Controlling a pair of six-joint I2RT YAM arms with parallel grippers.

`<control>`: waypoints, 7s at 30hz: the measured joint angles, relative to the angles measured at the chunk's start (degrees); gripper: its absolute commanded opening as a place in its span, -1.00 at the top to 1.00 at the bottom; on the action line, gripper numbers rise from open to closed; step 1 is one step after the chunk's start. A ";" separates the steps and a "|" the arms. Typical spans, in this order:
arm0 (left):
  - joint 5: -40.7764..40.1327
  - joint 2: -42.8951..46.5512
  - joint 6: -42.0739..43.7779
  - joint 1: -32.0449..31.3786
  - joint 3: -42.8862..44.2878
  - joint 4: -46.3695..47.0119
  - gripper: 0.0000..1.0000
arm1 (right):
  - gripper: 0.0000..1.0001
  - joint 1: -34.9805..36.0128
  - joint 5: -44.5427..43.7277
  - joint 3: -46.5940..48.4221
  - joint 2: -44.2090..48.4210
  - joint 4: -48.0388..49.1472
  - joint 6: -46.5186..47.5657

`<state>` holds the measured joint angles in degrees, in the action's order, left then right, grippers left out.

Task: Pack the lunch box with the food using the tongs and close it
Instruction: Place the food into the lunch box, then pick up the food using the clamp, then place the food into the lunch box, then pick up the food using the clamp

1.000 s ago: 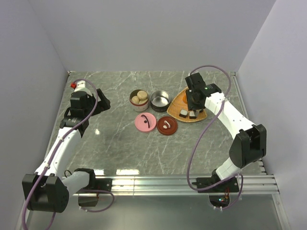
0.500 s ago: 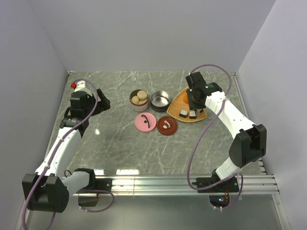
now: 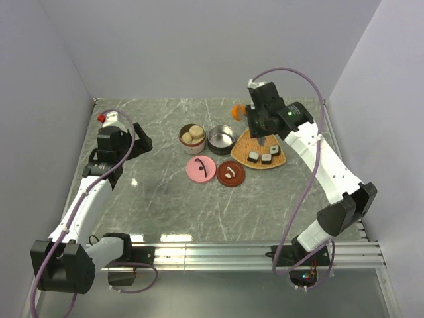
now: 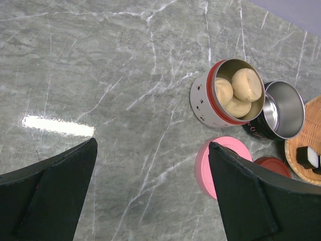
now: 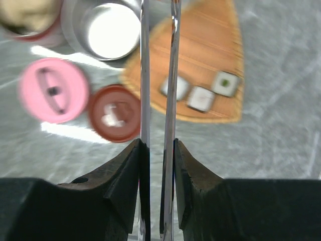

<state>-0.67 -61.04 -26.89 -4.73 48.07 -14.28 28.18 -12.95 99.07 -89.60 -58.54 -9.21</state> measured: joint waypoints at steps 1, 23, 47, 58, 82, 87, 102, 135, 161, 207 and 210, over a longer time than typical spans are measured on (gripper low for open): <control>0.00 0.00 0.00 0.00 -0.02 0.00 -0.99 | 0.62 1.66 0.39 1.44 -0.13 -0.59 -0.09; 0.00 0.02 0.02 0.00 -0.07 -0.02 -0.99 | 0.62 15.08 7.72 9.07 -13.40 -0.44 -0.72; -0.28 0.02 0.02 0.00 -1.03 0.07 -0.99 | 0.21 16.85 4.87 6.73 -15.58 1.81 -0.07; -0.28 0.04 0.00 0.00 -1.18 0.24 -0.99 | 0.03 17.44 3.56 7.91 -15.41 -0.20 -0.11; -0.28 0.33 0.00 0.00 -1.25 0.22 -0.99 | 0.01 17.40 -0.24 12.07 -8.92 1.20 -2.47; -0.26 0.57 0.00 0.00 -1.25 0.22 -0.99 | 0.01 16.72 -1.66 9.68 -5.22 1.18 -2.93; -0.02 0.57 -0.85 0.00 -1.99 0.33 -0.99 | 0.02 8.68 -4.44 -19.30 14.60 -1.16 -8.15; 0.52 0.44 -1.05 0.00 -1.99 0.28 -0.99 | 0.14 4.92 -2.40 -27.50 9.22 2.01 -12.15; 0.50 0.48 -1.03 0.00 -1.99 0.26 -0.99 | 0.46 4.68 -1.18 -3.69 0.48 -0.52 -8.00; 0.50 0.46 -1.03 0.00 -1.99 0.26 -0.99 | 0.05 6.93 -1.55 -4.85 -0.46 1.14 -5.99; 0.50 0.46 -1.03 0.00 -1.99 0.26 -0.99 | 0.04 6.93 -3.17 -10.38 6.12 -0.76 -6.86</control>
<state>-0.16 -60.58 -27.92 -4.73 46.09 -14.02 35.11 -16.12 88.68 -83.48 -59.31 -16.08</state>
